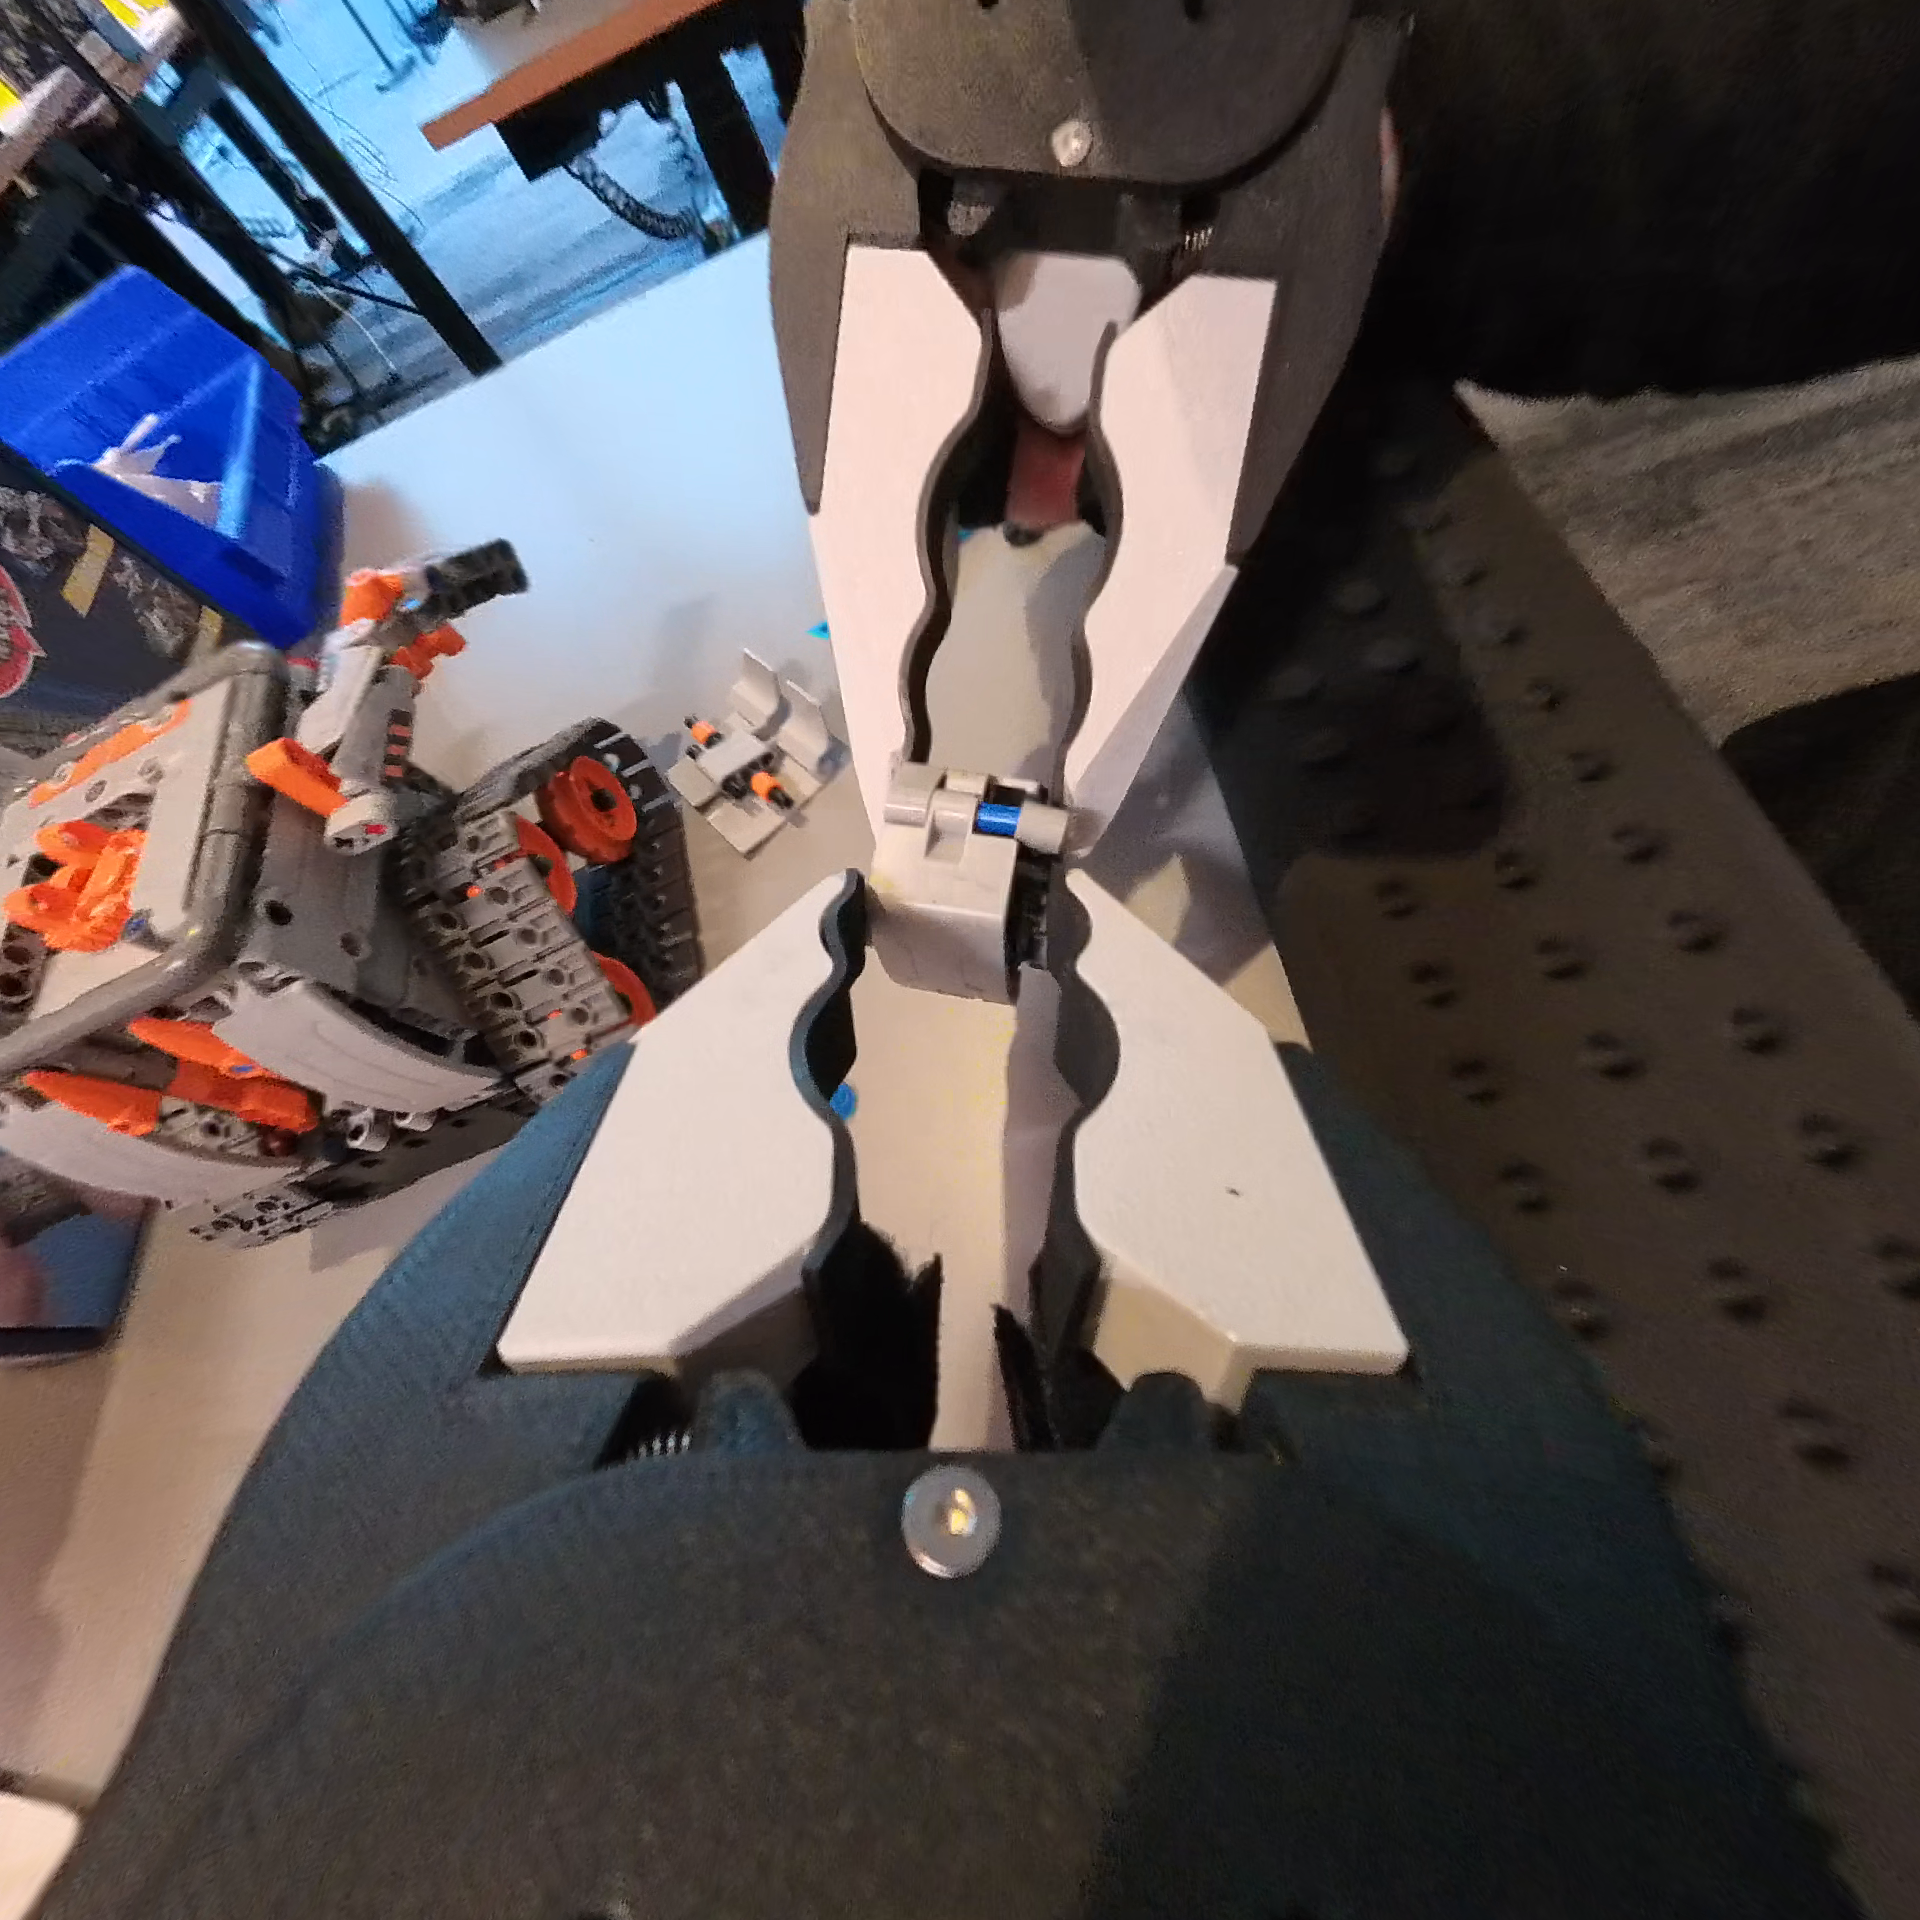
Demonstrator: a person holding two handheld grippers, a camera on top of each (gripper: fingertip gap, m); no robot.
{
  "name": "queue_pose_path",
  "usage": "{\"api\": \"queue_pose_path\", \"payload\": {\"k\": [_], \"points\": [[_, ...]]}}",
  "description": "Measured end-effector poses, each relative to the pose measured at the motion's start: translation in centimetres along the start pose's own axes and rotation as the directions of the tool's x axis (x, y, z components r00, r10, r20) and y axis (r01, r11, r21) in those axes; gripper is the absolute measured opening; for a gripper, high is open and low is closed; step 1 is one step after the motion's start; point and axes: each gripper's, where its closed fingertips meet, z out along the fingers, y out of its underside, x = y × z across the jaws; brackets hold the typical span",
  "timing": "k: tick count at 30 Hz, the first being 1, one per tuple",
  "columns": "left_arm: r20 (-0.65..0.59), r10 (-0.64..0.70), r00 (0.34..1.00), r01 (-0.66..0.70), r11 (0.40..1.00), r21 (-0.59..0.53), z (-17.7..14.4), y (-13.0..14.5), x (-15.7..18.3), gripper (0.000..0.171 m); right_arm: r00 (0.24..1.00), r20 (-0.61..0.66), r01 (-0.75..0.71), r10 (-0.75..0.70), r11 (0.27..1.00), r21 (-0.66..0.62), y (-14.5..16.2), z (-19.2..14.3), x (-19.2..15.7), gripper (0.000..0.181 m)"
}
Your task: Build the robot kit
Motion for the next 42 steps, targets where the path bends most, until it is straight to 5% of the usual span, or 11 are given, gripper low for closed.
{"api": "queue_pose_path", "payload": {"k": [5, 11, 21, 25, 35, 42], "points": [[-0.073, -0.204, 0.976, 0.214, 0.963, 0.163, -2.0, -1.6, -1.8, 0.032, 0.997, -0.007, -0.081, 0.082, 0.989, 0.124, -2.9, -0.9, 1.6, 0.028], [-0.138, -0.298, 0.944, 0.327, 0.890, 0.318, -4.3, -3.5, -3.5, 0.031, 0.988, -0.004, -0.147, 0.153, 0.959, 0.242, -5.7, -1.6, 2.8, 0.030], [-0.142, -0.217, 0.966, 0.257, 0.870, 0.421, -6.3, -5.0, -3.9, 0.048, 0.994, -0.034, -0.089, 0.101, 0.962, 0.257, -7.7, -1.6, 3.4, 0.026], [-0.082, -0.159, 0.984, 0.179, 0.903, 0.391, -5.9, -5.1, -3.7, 0.036, 0.998, -0.067, 0.005, 0.008, 0.979, 0.203, -8.2, -1.5, 3.1, 0.026], [-0.125, -0.219, 0.968, 0.252, 0.836, 0.488, -8.3, -6.3, -5.1, 0.039, 0.998, -0.024, -0.050, 0.058, 0.969, 0.243, -9.9, -1.3, 4.0, 0.026], [-0.080, -0.154, 0.985, 0.173, 0.853, 0.493, -9.4, -6.8, -4.8, 0.030, 0.998, -0.058, 0.014, -0.001, 0.976, 0.219, -10.9, -1.4, 3.6, 0.025]]}}
